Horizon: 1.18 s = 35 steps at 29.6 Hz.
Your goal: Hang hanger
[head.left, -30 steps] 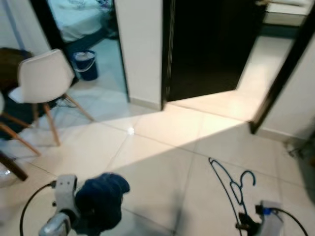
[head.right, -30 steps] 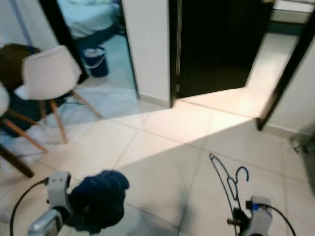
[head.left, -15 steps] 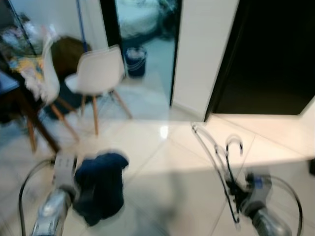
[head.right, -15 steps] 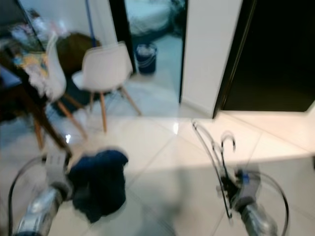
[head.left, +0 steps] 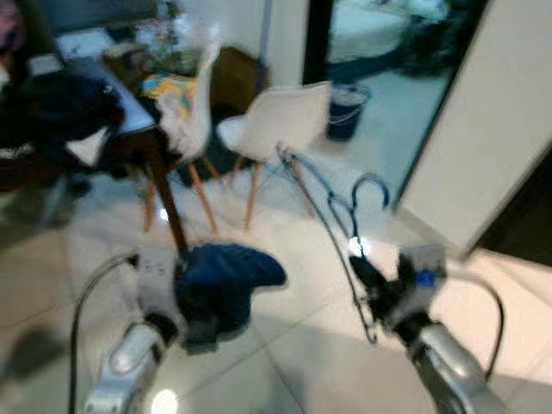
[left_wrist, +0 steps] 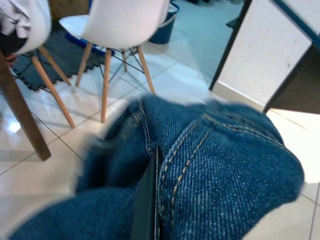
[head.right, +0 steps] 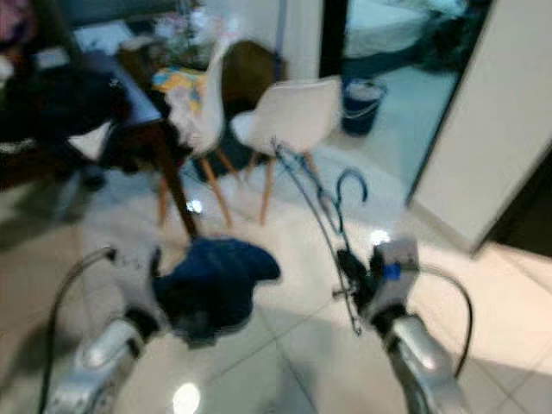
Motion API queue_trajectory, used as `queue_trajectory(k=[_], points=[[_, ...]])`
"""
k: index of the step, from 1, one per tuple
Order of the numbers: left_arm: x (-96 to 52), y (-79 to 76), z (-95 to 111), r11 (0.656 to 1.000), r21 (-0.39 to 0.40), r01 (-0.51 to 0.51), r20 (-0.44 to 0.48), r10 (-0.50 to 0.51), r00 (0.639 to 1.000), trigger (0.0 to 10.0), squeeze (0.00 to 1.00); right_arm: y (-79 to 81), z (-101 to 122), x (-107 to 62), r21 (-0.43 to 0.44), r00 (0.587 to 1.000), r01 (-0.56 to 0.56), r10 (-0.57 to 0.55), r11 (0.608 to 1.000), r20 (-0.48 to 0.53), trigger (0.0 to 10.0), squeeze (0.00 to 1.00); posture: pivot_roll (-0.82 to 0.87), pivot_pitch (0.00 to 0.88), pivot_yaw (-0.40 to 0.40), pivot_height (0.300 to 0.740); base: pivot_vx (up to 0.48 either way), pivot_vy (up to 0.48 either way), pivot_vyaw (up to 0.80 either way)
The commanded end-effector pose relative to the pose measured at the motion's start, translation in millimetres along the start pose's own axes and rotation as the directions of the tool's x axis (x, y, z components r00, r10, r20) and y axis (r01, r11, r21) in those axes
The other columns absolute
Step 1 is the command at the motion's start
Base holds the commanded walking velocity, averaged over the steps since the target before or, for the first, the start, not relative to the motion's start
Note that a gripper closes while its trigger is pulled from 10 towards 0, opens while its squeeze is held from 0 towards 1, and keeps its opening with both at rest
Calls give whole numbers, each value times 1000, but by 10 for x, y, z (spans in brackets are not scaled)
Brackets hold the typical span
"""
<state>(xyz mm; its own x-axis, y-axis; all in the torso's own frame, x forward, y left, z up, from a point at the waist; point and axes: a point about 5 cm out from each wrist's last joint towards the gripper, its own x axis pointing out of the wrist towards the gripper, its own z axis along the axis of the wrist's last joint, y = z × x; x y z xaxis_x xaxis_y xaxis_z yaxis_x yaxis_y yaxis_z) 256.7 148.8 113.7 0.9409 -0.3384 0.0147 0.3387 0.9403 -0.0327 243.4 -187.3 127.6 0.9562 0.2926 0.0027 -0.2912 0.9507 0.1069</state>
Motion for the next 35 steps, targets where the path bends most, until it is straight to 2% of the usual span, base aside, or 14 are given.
queue_trajectory(k=[1, 3, 8, 12, 16, 18, 20, 27, 32, 35], points=[[7, -24, 23, 1000, 7, -6, 13, 6, 1000, 10000, 0, 15, -4, -15, 95, 1000, 21, -22, 995, 15, 10000, 0, 7, 127, -36, 740, 285, 0, 700], [77, -5, 45, 1000, 20, -1, 22, 1, 1000, 10000, 0, -36, -13, 21, 145, 999, 40, -45, 989, 32, 10000, 0, 11, 129, -39, 740, 285, 0, 700], [55, -18, 104, 999, 40, 1, 7, -1, 1000, 10000, 0, -48, 32, 22, 144, 998, 55, -59, 988, 23, 10000, 0, 12, 132, -35, 740, 286, 0, 703], [45, 43, 146, 999, 15, -49, -1, 49, 999, 10000, 0, -96, 52, -31, 166, 996, 82, -87, 983, 19, 10000, 0, 11, 141, -34, 740, 289, 0, 688], [127, 313, 193, 979, 15, -202, 26, 202, 979, 10000, 0, -308, 105, -33, 183, 979, 191, -202, 964, 39, 10000, 0, 2, 145, -26, 740, 281, 0, 683], [113, 438, 193, 962, 28, -271, 25, 271, 962, 10000, 0, -365, 126, -30, 171, 972, 218, -229, 961, 48, 10000, 0, 1, 143, -22, 740, 274, 0, 688], [82, 505, 173, 954, 32, -299, 13, 298, 954, 10000, 0, -406, 138, -37, 147, 969, 235, -244, 961, 46, 10000, 0, 6, 143, -23, 740, 262, 0, 688], [-36, 593, 115, 947, 24, -319, -32, 320, 947, 10000, 0, -509, 111, -111, 87, 965, 262, -264, 961, 7, 10000, 0, 7, 150, -26, 740, 258, 0, 688], [-33, 600, 93, 950, 28, -312, -63, 313, 948, 10000, 0, -510, 91, -157, 101, 960, 279, -280, 955, -4, 10000, 0, 8, 154, -24, 740, 256, 0, 688], [46, 534, 123, 969, 69, -236, -52, 240, 969, 10000, 0, -477, 131, -143, 142, 961, 268, -276, 953, 39, 10000, 0, 3, 159, -21, 740, 255, 0, 458]])
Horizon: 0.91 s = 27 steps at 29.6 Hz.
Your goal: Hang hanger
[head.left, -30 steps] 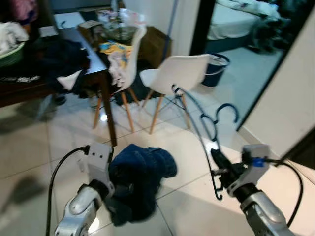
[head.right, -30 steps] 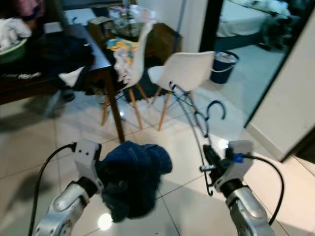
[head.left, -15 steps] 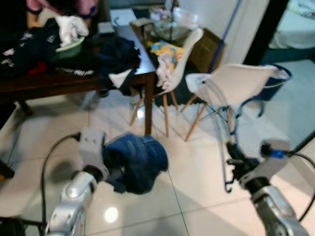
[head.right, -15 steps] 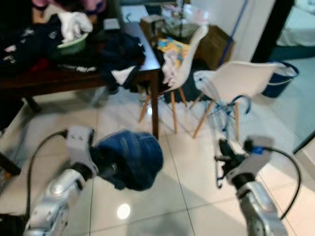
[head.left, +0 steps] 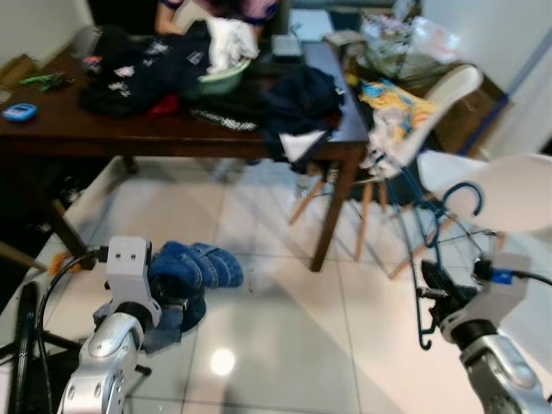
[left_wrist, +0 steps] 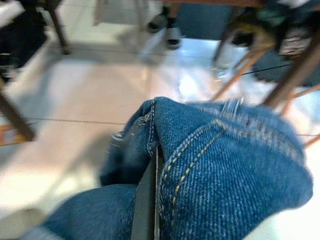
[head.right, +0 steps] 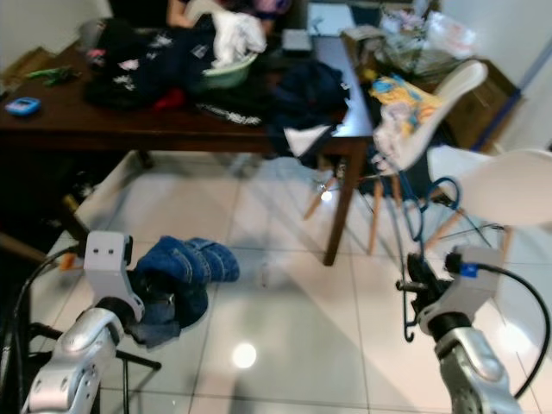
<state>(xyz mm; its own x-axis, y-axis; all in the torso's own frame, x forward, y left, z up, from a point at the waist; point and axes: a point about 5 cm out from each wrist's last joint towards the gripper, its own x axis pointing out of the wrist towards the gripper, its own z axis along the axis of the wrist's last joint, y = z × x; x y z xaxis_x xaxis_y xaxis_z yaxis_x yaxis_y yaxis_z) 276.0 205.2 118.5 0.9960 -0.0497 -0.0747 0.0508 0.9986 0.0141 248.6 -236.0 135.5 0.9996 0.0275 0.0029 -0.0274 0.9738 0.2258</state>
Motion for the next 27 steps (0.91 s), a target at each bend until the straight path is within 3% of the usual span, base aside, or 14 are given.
queue_trajectory(k=[1, 4, 19, 27], points=[[41, -83, 77, 997, 41, 66, 38, -67, 997, 10000, 0, -8, 13, -45, 34, 1000, 8, -8, 999, 22, 10000, 0, 3, 159, -21, 740, 255, 0, 0], [48, -88, 73, 996, 42, 75, 32, -76, 997, 10000, 0, -42, -35, -44, 40, 999, 30, -29, 999, -25, 10000, 0, 4, 149, -19, 740, 254, 0, -267], [46, -93, 73, 994, 48, 102, 25, -103, 994, 10000, 0, -59, -39, -65, 70, 1000, 25, -24, 997, -15, 10000, 0, 2, 138, -20, 740, 251, 0, -800], [122, -44, 381, 993, 103, 59, 135, -73, 988, 10000, 0, -77, 9, -77, 80, 1000, 16, -17, 997, 18, 10000, 0, 7, 145, -28, 740, 265, 0, -200]])
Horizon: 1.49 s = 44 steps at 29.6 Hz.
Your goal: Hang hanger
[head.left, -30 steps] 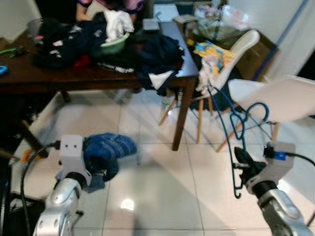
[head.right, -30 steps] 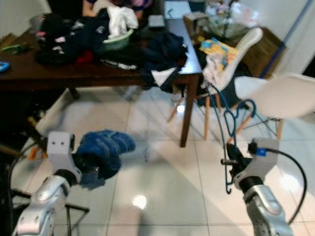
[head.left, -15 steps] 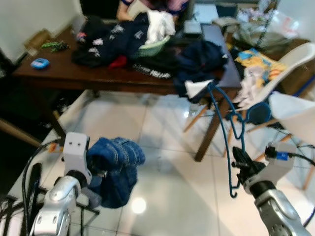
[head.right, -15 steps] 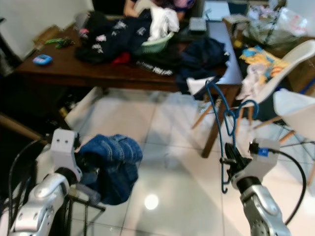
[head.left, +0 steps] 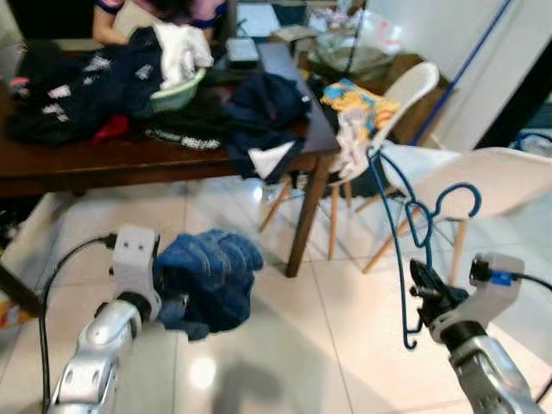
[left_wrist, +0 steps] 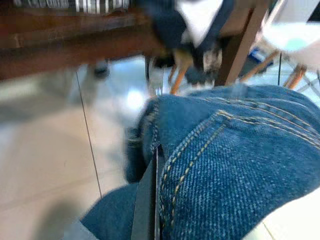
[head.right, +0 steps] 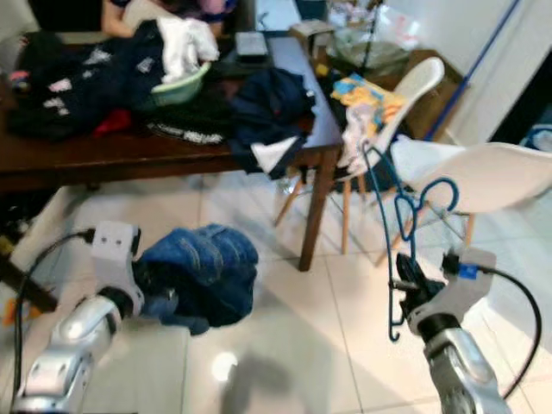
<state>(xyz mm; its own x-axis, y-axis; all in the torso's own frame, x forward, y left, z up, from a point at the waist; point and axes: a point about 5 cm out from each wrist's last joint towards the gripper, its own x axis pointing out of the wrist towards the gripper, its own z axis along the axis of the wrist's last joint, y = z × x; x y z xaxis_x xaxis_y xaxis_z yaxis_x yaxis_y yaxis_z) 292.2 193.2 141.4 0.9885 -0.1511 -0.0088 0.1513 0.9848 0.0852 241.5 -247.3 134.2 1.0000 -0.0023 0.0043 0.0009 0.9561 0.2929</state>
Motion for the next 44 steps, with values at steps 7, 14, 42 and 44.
queue_trajectory(k=[7, 14, 42, 44], points=[[191, 79, 983, 995, 81, -50, 329, 21, 944, 10000, 0, 21, -10, 9, 18, 1000, -5, 4, 1000, 15, 10000, 0, 0, 146, -12, 740, 283, 0, 0], [249, 148, 1323, 985, 135, -108, 409, 44, 912, 10000, 0, 19, -6, 15, 20, 1000, 3, -3, 1000, 24, 10000, 0, 5, 144, -9, 740, 414, 0, 0], [174, -100, 2290, 988, 92, 121, 666, -151, 731, 10000, 0, 6, 11, 55, 24, 999, 17, -18, 1000, 37, 10000, 0, -1, 142, -9, 740, 480, 0, 0], [195, -106, 2269, 982, 111, 155, 652, -190, 734, 10000, 0, 8, 11, 58, 23, 999, 16, -17, 1000, 36, 10000, 0, 0, 143, -11, 740, 480, 0, 0]])
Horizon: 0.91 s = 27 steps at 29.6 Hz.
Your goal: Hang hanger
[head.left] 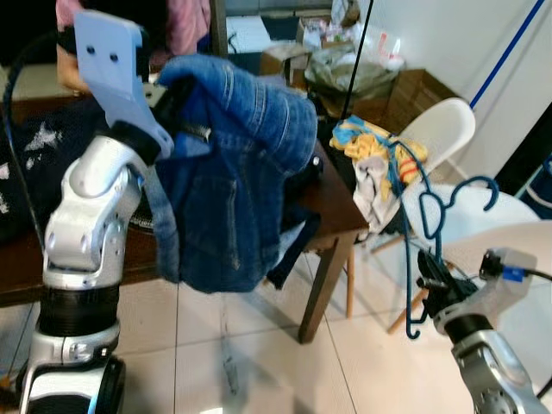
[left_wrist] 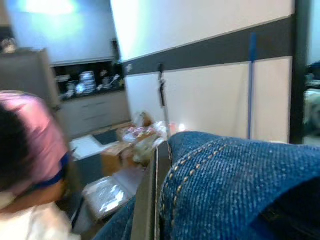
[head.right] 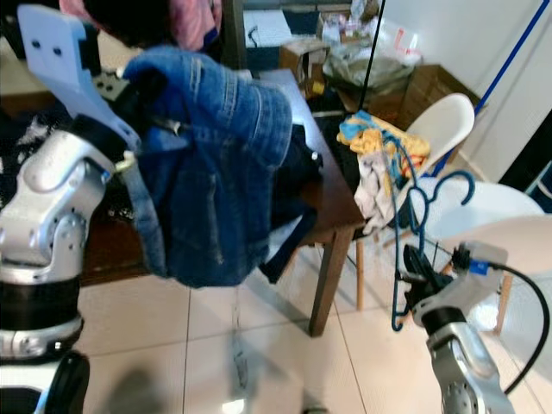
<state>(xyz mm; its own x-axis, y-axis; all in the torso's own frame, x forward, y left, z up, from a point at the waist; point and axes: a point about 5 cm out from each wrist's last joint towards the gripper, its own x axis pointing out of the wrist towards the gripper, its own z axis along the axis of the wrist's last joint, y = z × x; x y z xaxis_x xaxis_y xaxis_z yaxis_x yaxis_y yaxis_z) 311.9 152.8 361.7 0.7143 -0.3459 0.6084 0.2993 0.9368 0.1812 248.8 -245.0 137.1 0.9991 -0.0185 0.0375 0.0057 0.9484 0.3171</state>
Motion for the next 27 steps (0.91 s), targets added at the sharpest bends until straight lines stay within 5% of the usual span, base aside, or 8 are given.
queue_trajectory(k=[1, 8, 17, 21, 26, 27], points=[[-19, 70, 59, 1000, 8, 9, 27, -10, 1000, 10000, 0, -23, -8, -15, -3, 1000, 11, -11, 1000, 0, 10000, 0, 0, 143, -11, 740, 480, 0, 0], [-77, -180, -186, 980, -76, 182, -73, -188, 980, 10000, 0, -22, -14, -16, -2, 1000, 13, -13, 1000, -1, 10000, 0, -4, 141, -9, 740, 480, 0, 0], [-321, -409, -615, 953, -129, 275, -224, -298, 928, 10000, 0, -29, -21, -32, -2, 1000, 15, -15, 1000, -6, 10000, 0, -5, 143, -10, 740, 0, 0, 0], [-390, -408, -778, 958, -82, 276, -297, -287, 911, 10000, 0, -36, -26, -34, -1, 1000, 16, -16, 1000, -10, 10000, 0, -4, 142, -11, 740, 0, 0, 0], [-521, -322, -1106, 934, 186, 304, -465, -189, 865, 10000, 0, -35, -33, -36, -2, 1000, 18, -18, 1000, -12, 10000, 0, -6, 140, -10, 740, 0, 0, 0], [-573, -273, -1210, 919, 251, 304, -508, -142, 849, 10000, 114, -38, -34, -38, -2, 1000, 18, -18, 1000, -12, 10000, 0, -10, 139, -8, 740, 0, 0, 0]])
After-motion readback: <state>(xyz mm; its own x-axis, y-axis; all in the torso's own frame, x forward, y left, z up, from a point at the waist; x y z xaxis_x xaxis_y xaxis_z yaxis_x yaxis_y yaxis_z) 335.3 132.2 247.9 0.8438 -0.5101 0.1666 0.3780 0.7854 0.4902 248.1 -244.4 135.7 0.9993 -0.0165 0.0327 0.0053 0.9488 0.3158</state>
